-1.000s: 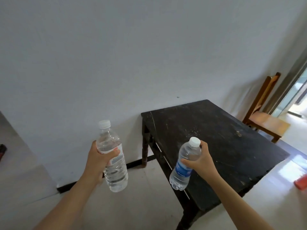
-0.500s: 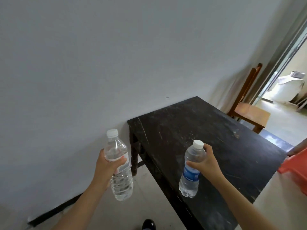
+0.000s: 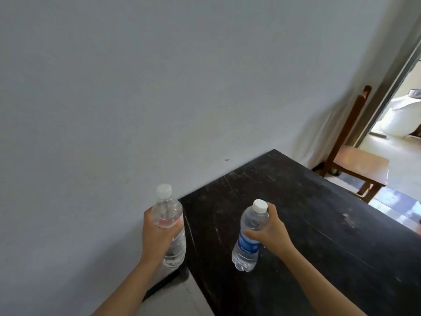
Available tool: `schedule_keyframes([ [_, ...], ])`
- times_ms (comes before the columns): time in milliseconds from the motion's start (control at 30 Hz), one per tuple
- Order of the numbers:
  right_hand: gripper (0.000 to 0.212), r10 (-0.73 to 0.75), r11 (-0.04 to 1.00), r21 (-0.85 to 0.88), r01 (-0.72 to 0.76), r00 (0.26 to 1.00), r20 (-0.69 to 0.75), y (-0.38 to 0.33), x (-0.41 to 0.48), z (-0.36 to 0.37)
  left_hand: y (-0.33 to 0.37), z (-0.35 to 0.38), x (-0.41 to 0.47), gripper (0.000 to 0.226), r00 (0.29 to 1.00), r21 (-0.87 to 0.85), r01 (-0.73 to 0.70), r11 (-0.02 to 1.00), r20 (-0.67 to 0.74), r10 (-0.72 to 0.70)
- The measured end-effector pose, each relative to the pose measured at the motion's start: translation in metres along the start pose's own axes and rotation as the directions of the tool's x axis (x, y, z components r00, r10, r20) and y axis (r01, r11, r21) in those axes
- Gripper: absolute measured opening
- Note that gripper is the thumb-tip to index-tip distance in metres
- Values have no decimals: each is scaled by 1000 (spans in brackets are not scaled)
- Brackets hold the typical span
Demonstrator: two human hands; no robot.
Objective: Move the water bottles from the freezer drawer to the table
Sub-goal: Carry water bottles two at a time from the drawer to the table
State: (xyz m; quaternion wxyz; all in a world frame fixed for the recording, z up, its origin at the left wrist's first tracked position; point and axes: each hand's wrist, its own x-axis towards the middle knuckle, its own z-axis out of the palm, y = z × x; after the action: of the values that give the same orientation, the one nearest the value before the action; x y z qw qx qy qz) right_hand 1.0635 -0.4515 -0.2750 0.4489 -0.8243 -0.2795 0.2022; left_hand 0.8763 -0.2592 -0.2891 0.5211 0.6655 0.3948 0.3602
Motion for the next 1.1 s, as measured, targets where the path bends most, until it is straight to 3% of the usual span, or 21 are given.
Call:
schedule_keyframes([
  [133, 79, 63, 998, -13, -63, 997, -32, 9, 30, -1, -12, 32, 36, 41, 998, 55, 65, 996, -13, -65],
  [367, 79, 127, 991, -31, -131, 986, -111, 8, 84, 5, -23, 92, 112, 65, 991, 102, 87, 991, 92, -96],
  [567, 77, 135, 988, -52, -145, 978, -162, -7, 131, 17, -34, 126, 172, 68, 979, 52, 84, 995, 182, -93],
  [733, 76, 152, 983, -77, -165, 977, -148, -14, 164, 28, -57, 136, 183, 66, 971, -10, 125, 992, 208, -121],
  [933, 75, 166, 971, -153, -183, 979, -121, -22, 207, 48, -69, 126, 187, 62, 962, -33, 67, 997, 269, -56],
  [1100, 78, 145, 984, -74, -161, 972, -182, -28, 238, 64, -71, 127, 188, 68, 951, -24, 55, 998, 305, -45],
])
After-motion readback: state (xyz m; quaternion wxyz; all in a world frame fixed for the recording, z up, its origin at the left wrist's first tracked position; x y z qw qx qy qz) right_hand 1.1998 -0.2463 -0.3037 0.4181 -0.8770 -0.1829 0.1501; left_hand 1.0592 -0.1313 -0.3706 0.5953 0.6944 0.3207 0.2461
